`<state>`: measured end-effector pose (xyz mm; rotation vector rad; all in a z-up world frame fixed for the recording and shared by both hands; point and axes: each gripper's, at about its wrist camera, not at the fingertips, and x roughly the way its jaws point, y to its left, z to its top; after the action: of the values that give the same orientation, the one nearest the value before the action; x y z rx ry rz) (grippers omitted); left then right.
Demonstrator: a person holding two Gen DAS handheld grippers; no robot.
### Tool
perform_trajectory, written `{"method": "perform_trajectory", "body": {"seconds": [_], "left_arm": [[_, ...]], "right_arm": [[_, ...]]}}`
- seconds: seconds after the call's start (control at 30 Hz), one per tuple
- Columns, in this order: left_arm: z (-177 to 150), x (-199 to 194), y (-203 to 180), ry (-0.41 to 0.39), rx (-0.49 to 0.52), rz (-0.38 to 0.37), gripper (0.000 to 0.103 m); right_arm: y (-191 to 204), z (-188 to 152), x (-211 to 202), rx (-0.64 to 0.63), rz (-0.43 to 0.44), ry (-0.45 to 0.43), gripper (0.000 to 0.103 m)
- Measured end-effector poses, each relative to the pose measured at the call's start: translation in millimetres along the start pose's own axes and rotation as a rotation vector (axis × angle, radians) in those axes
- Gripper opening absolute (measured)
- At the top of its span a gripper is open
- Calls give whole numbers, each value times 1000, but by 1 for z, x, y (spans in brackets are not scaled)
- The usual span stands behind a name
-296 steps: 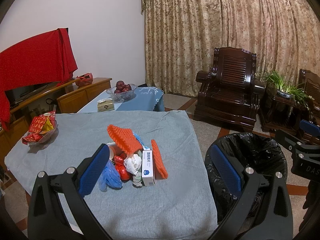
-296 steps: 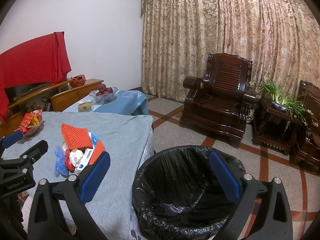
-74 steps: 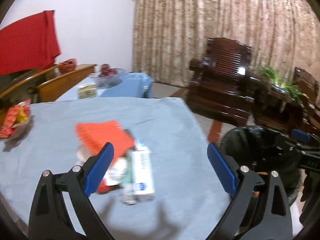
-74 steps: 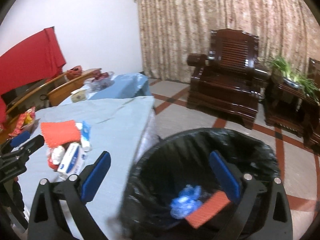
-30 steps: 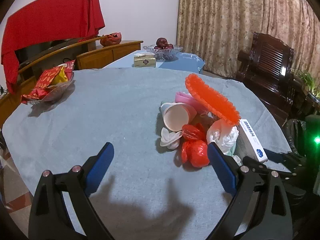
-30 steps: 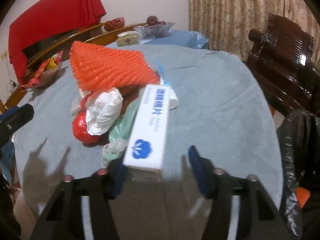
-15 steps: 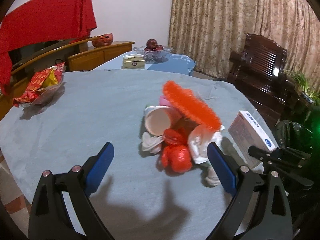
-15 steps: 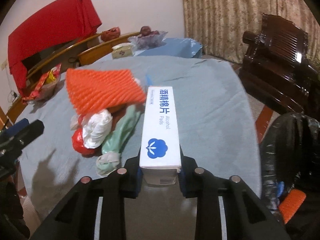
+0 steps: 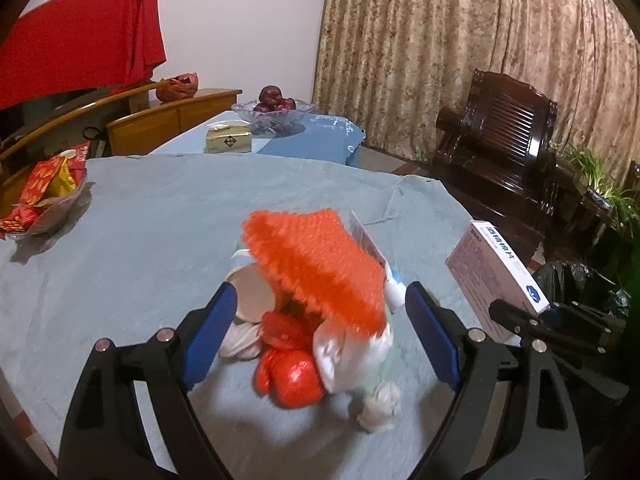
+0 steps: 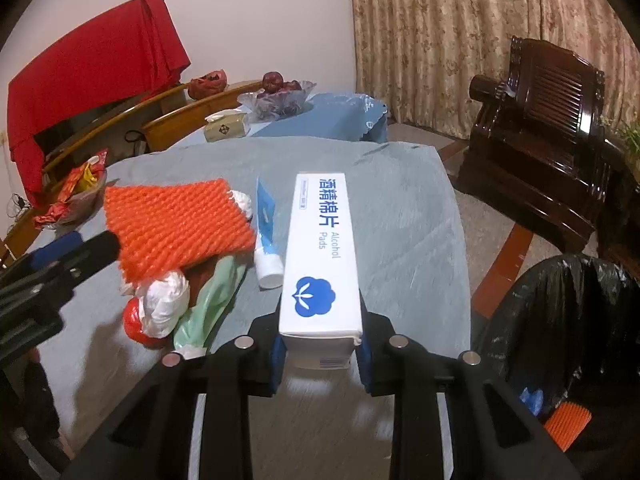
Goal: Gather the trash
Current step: 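Grasp the white alcohol-pad box with the right gripper while the left gripper grasps an orange net, then carry the box and orange net over the bin and open both grippers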
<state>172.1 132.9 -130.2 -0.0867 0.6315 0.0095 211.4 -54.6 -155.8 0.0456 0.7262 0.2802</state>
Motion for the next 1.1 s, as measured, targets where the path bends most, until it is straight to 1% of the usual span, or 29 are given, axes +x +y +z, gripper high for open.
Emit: {"method": "perform_trajectory", "body": {"seconds": [0.1, 0.2, 0.27, 0.3, 0.33, 0.37, 0.43, 0.47, 0.5, 0.57, 0.83, 0.93, 1.1], "left_arm": [[2, 13, -1, 20, -14, 3, 83], [3, 28, -1, 52, -30, -1, 71], [4, 36, -1, 68, -35, -11, 58], [4, 38, -2, 72, -35, -14, 54], [4, 41, -2, 79, -37, -21, 44], [5, 42, -3, 85, -39, -27, 32], [5, 43, -4, 86, -41, -33, 18], [5, 41, -5, 78, -39, -29, 15], [6, 39, -7, 67, -35, -23, 13], [8, 30, -12, 37, -17, -16, 12], [16, -11, -34, -72, 30, 10, 12], [20, -26, -45, -98, 51, 5, 12], [23, -41, -62, -108, 59, -19, 12]], "right_arm": [[-1, 1, 1, -1, 0, -4, 29], [-2, 3, 2, -4, 3, -5, 29], [-3, 4, 3, -7, 2, -6, 29], [-3, 4, 3, -7, 1, -7, 29], [-3, 5, 3, -8, 1, -6, 29], [-4, 5, 3, -8, 0, -6, 29], [-5, 5, 2, -9, -2, -5, 29], [-5, 5, 2, -10, -3, -6, 29], [-5, 5, 0, -11, -4, -8, 29], [-6, 6, -2, -11, -3, -12, 29], [-9, 12, -23, -3, 5, -47, 29], [-10, 15, -35, -1, 8, -65, 29], [-16, 21, -57, 5, 8, -99, 29]]}}
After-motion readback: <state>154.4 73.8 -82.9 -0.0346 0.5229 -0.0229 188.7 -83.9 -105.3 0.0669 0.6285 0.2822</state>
